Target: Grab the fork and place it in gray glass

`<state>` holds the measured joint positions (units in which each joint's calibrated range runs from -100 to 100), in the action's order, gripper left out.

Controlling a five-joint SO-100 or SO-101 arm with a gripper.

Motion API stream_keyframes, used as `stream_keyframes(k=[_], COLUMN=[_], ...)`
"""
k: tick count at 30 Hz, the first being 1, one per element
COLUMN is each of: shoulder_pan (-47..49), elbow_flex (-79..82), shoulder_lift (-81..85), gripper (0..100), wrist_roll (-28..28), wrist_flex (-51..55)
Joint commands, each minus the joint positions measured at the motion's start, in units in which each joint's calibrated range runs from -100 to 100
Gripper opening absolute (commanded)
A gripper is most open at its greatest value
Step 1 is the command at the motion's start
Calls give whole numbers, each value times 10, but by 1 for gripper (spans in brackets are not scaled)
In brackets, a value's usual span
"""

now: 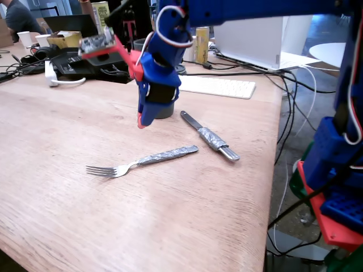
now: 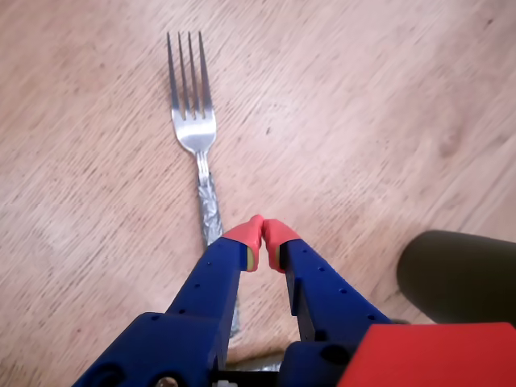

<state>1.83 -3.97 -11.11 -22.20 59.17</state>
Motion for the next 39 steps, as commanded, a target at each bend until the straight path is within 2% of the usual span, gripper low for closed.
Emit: stream_keyframes(k=[1, 9, 14, 15, 20, 22, 29, 36, 39], shoulder_pan=[0, -13, -30, -30, -30, -30, -32, -54, -54], elbow_flex=[-19, -25, -82, -81, -79, -79, -28, -44, -107], shoulder_lift=[-25, -66, -114, -115, -115, -115, -117, -168, -204], gripper=[0, 0, 0, 3, 38, 43, 42, 42, 42], wrist_roll=[1, 1, 1, 1, 2, 4, 7, 1, 2], wrist_flex=[-7, -8, -1, 4, 4, 4, -1, -7, 4])
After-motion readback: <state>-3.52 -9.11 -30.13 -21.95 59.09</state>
